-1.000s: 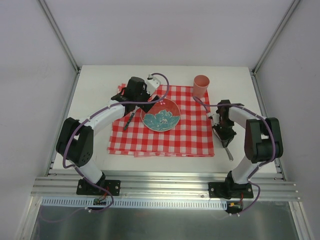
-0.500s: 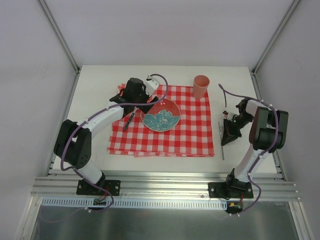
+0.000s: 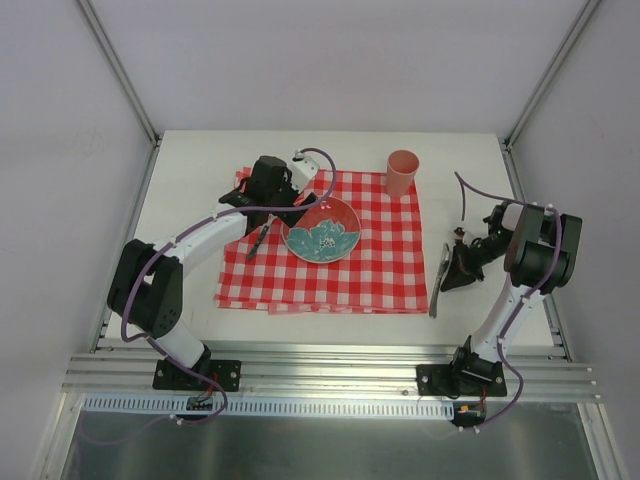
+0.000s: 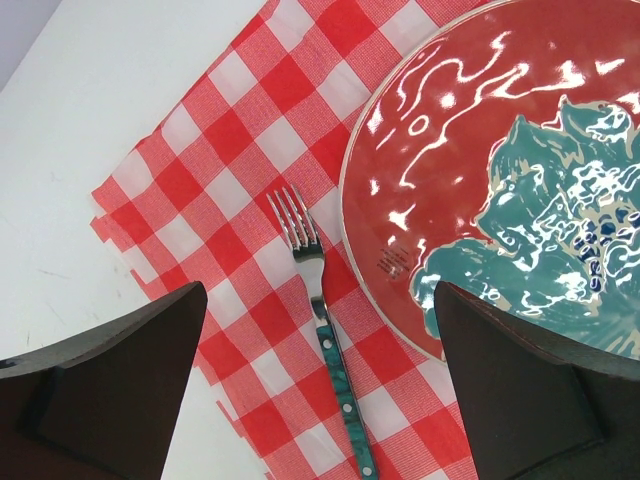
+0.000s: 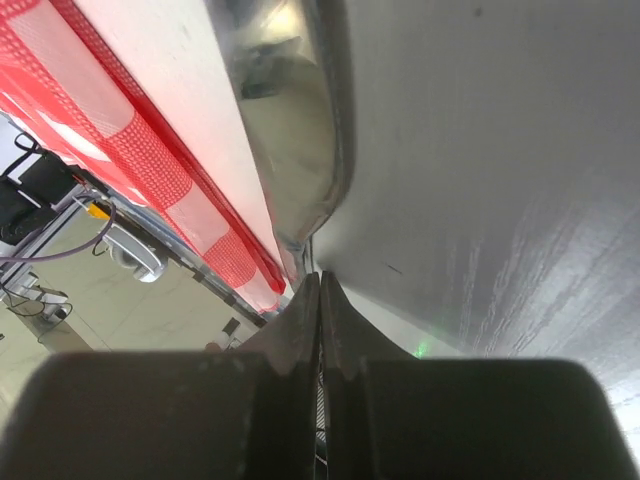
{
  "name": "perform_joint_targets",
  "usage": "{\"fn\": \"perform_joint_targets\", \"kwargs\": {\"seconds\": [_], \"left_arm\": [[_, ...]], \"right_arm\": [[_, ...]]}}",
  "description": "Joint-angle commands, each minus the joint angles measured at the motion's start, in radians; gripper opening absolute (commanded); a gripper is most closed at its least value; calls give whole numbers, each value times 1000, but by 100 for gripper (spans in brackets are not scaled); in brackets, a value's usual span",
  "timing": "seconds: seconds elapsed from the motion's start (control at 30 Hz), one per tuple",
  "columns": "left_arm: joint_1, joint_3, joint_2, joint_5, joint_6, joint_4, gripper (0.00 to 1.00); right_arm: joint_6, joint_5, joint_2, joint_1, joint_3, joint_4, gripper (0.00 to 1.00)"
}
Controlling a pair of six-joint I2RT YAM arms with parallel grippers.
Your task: Set the dinner table for one person
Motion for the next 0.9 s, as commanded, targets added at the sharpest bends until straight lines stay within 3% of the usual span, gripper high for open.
{"fn": "perform_joint_targets", "kwargs": {"seconds": [0.0, 0.13, 0.23, 0.33, 0.53, 0.87], "left_arm": [[-15, 17, -24, 8, 10, 17, 99], [-15, 22, -16, 11, 9, 19, 99], [-15, 29, -10, 13, 7, 19, 99], [-17, 39, 1, 16, 3, 19, 99], [-23, 54, 11, 11, 6, 19, 99], [-26, 54, -9, -4, 29, 19, 99]], "right_arm": [[-15, -24, -3, -1, 25, -12, 0], [-14, -8, -15, -1, 28, -15, 3], [-4, -4, -40, -1, 21, -12, 34], [16, -10, -31, 1, 24, -10, 44], [52, 114, -33, 41, 54, 2, 48], [92, 555, -152, 427, -8, 114, 46]]}}
